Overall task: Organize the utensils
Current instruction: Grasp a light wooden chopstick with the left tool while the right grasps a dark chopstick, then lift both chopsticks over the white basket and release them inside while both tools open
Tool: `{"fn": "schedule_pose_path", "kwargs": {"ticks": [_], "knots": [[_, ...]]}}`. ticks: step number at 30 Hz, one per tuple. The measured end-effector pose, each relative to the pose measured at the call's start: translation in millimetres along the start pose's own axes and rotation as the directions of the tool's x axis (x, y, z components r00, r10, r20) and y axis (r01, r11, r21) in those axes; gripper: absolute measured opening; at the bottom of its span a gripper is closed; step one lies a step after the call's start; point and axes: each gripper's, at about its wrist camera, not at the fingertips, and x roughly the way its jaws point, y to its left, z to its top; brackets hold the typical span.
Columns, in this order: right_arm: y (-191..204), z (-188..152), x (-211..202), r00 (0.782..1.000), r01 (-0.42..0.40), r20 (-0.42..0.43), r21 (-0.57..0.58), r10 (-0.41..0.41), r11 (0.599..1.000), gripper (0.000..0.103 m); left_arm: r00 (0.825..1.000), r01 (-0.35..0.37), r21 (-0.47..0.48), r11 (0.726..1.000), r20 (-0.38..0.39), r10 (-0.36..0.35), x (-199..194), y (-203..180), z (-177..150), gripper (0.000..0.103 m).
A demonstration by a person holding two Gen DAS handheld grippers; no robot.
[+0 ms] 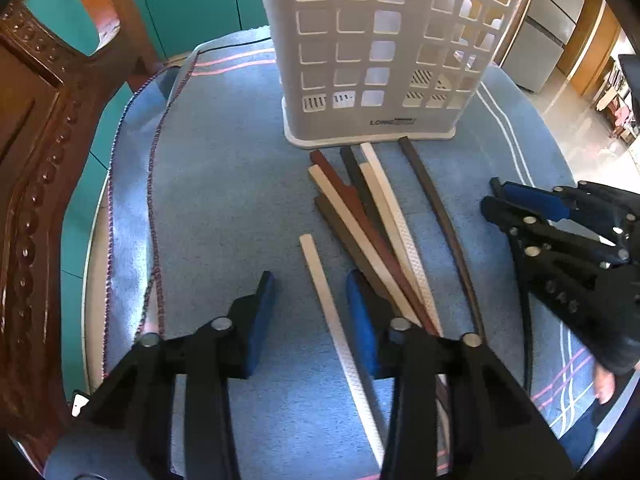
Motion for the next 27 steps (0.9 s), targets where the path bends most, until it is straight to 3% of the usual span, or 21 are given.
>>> {"fn": "schedule_pose_path", "kwargs": {"ticks": [3, 5, 8, 12, 17, 21, 27], "knots": [[10.3, 1.7, -0.5, 1.0, -0.006, 0.003, 0.011, 0.006, 1.0, 0.023, 1.0, 0.007, -0.012, 1.0, 0.006, -0.007, -3.6, -3.6, -8.2, 0.021], [12.2, 0.5, -1.6, 1.0, -0.028, 0.005, 0.007, 0.028, 1.0, 0.014, 1.0, 0.006, -0.016, 1.0, 0.01, -0.006, -3.9, -7.3, -9.1, 0.012], [9.9, -3.6, -16.0, 1.0, -0.02, 0.019, -0.007, 0.021, 1.0, 0.011, 1.0, 0.001, -0.02, 1.0, 0.02, 0.0, -3.2, -9.5, -8.0, 0.01], [12.7, -8.5, -25.1, 0.996, -0.083, 0.039, 0.013, 0.082, 0.996, 0.008, 0.998, -0.008, -0.017, 1.0, 0.058, 0.009, -14.1, -12.9, -18.3, 0.007], [-4.5, -11.8, -72.1, 0.976, -0.159, 0.154, 0.043, 0.151, 0.986, 0.007, 0.987, 0.017, -0.023, 1.0, 0.163, -0.013, -55.4, -12.4, -23.3, 0.007], [-24.4, -21.8, -133.9, 0.936, -0.252, 0.269, 0.065, 0.226, 0.966, 0.007, 0.954, 0.064, -0.034, 0.997, 0.295, -0.051, -112.4, -7.4, -26.3, 0.007], [-55.5, -32.2, -224.0, 0.857, -0.341, 0.437, 0.085, 0.272, 0.936, 0.007, 0.857, 0.119, -0.027, 0.993, 0.507, -0.089, -211.3, -2.7, -29.9, 0.007]]}}
